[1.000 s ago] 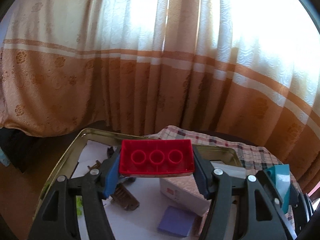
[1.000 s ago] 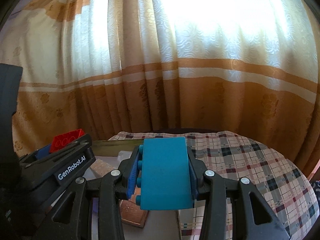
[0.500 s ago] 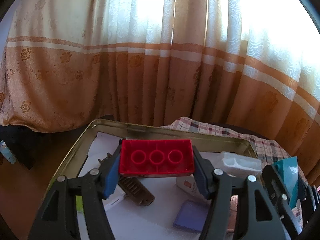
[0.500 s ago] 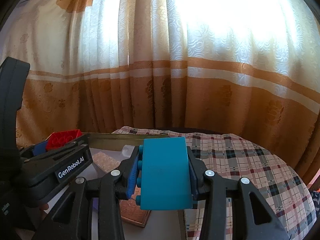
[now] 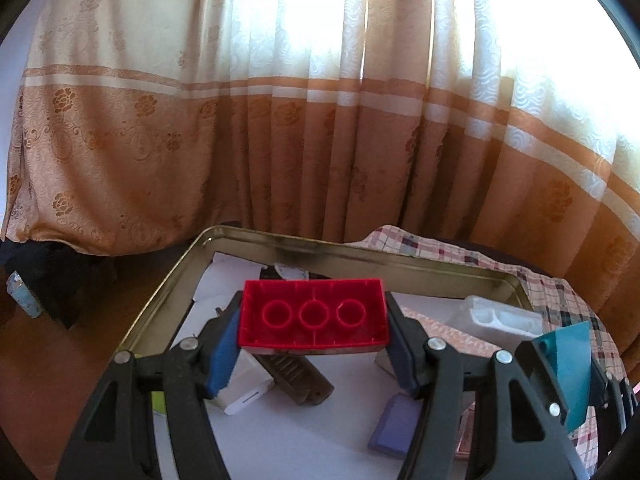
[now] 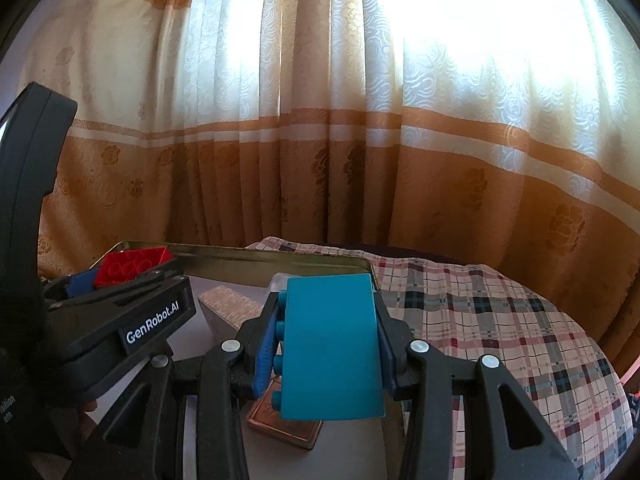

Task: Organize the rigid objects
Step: 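Lower both bricks into the tray and open both grippers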

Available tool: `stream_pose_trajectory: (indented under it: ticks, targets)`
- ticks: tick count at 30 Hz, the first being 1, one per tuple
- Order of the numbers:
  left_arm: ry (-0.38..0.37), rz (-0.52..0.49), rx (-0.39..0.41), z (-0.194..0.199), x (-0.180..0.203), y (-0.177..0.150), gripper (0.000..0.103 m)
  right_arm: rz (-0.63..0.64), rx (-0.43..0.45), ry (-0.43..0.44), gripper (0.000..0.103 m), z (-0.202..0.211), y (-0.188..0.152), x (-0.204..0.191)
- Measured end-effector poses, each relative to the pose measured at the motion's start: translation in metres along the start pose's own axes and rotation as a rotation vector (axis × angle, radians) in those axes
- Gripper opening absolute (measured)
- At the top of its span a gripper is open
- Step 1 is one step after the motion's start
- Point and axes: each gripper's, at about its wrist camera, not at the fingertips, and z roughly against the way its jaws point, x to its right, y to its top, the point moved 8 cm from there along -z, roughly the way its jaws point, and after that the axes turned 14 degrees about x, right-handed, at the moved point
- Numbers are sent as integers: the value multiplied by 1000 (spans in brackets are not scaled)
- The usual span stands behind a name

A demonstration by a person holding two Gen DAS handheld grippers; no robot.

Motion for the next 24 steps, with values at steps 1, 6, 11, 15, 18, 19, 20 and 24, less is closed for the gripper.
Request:
stream_pose_trajectory:
  ticks: [1, 6, 11, 15, 18, 19, 20, 24]
  targets:
    - [0, 1, 0, 0, -1, 0, 64, -1, -3, 0, 45, -1, 0, 0]
    - [25, 2, 0, 0, -5, 0, 64, -3, -12, 5, 45, -1, -2, 0]
    - [35, 4, -7, -1, -7, 0, 64, 4, -14, 16, 45, -1, -2, -3]
    - [37, 5, -9, -1, -7, -1, 64, 5, -18, 21, 45, -2, -2, -4]
    - [40, 3, -9, -2, -7, -1, 64, 4, -27, 31, 45, -4, -4, -6]
    - [41, 4, -10, -2, -8, -1, 64, 6, -30, 34, 45, -4, -4, -6]
    - [42, 5, -11, -2, -8, -1, 64, 7, -30, 36, 45, -4, -4, -6]
    - [44, 10, -17, -3, -10, -2, 64, 14, -31, 42, 45, -5, -4, -8]
